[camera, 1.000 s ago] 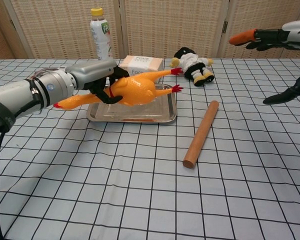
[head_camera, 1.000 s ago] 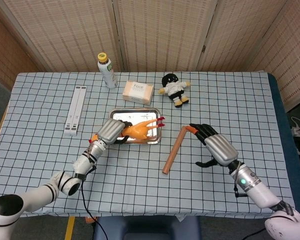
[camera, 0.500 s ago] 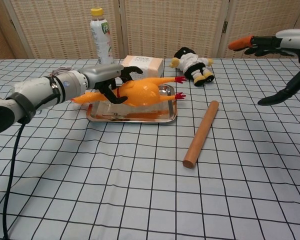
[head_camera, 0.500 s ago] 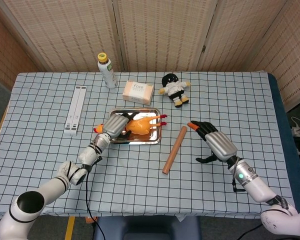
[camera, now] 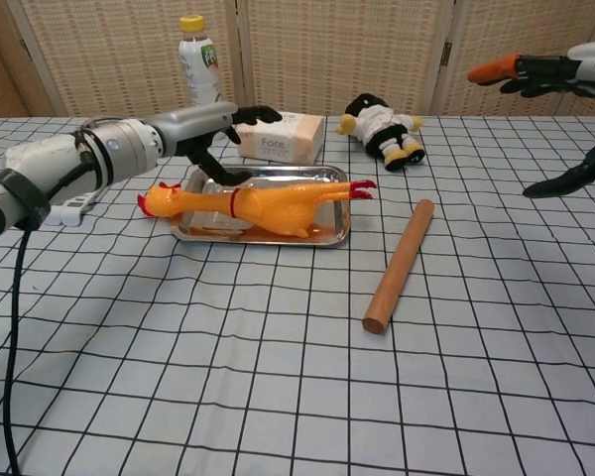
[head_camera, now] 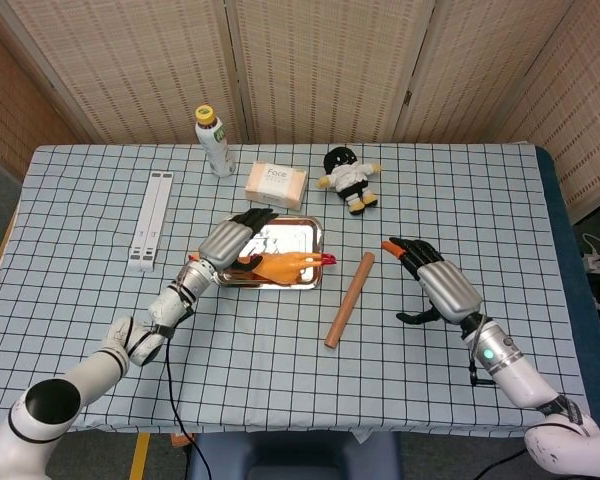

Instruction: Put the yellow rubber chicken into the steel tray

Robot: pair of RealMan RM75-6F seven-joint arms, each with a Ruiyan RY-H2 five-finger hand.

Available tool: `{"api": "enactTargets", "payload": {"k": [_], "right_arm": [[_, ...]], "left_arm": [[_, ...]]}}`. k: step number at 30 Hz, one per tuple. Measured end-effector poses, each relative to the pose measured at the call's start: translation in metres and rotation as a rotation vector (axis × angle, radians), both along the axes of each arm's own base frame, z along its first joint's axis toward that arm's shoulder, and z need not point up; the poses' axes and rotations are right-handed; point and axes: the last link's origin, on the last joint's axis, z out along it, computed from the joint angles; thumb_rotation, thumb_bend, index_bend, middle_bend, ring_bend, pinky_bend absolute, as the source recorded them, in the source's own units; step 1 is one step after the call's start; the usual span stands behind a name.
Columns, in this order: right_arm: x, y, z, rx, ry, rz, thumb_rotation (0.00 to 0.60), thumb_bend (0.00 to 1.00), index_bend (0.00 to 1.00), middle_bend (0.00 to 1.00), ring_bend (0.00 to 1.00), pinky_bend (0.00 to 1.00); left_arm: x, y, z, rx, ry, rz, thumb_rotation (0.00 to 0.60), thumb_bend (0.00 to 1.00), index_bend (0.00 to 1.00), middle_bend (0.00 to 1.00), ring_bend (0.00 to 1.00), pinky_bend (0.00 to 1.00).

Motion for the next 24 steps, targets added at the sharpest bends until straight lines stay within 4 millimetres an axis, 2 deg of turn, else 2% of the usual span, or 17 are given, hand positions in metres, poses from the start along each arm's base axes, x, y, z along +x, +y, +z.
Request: {"api": "enactTargets", "payload": {"k": [4, 7, 10, 14, 18, 20, 24], "right_arm": [[-0.006, 0.014, 0.009, -0.066, 0.043, 0.028, 0.6, 0.1, 0.0, 0.0, 0.0, 0.0], [-0.017, 0.03, 0.015, -0.134, 0.099, 0.039, 0.6, 0.1, 0.0, 0.0, 0.0, 0.0], [-0.032, 0.051, 0.02, -0.207, 0.162, 0.029, 0.6, 0.1, 0.0, 0.0, 0.0, 0.0], [-0.056, 0.083, 0.025, -0.321, 0.226, -0.016, 0.6, 0.1, 0.0, 0.0, 0.0, 0.0], [-0.085, 0.119, 0.024, -0.427, 0.29, -0.093, 0.6, 0.1, 0.0, 0.0, 0.0, 0.0], [-0.091, 0.137, 0.023, -0.465, 0.334, -0.107, 0.6, 0.1, 0.0, 0.0, 0.0, 0.0], [-0.088, 0.154, 0.026, -0.522, 0.355, -0.072, 0.6, 0.1, 0.0, 0.0, 0.0, 0.0]], "left_arm": [[-0.006, -0.018, 0.018, 0.014, -0.022, -0.058, 0.6, 0.4, 0.0, 0.0, 0.0, 0.16], [-0.018, -0.044, 0.036, 0.028, -0.043, -0.086, 0.6, 0.4, 0.0, 0.01, 0.0, 0.15], [-0.043, -0.081, 0.06, 0.06, -0.062, -0.078, 0.6, 0.4, 0.0, 0.01, 0.0, 0.14], [-0.098, -0.146, 0.1, 0.165, -0.084, 0.02, 0.6, 0.4, 0.0, 0.0, 0.0, 0.14], [-0.15, -0.206, 0.131, 0.305, -0.037, 0.138, 0.6, 0.41, 0.0, 0.0, 0.0, 0.13], [-0.169, -0.234, 0.14, 0.352, 0.021, 0.185, 0.6, 0.4, 0.0, 0.0, 0.0, 0.12], [-0.175, -0.257, 0.148, 0.354, 0.108, 0.209, 0.6, 0.4, 0.0, 0.0, 0.0, 0.11]]}}
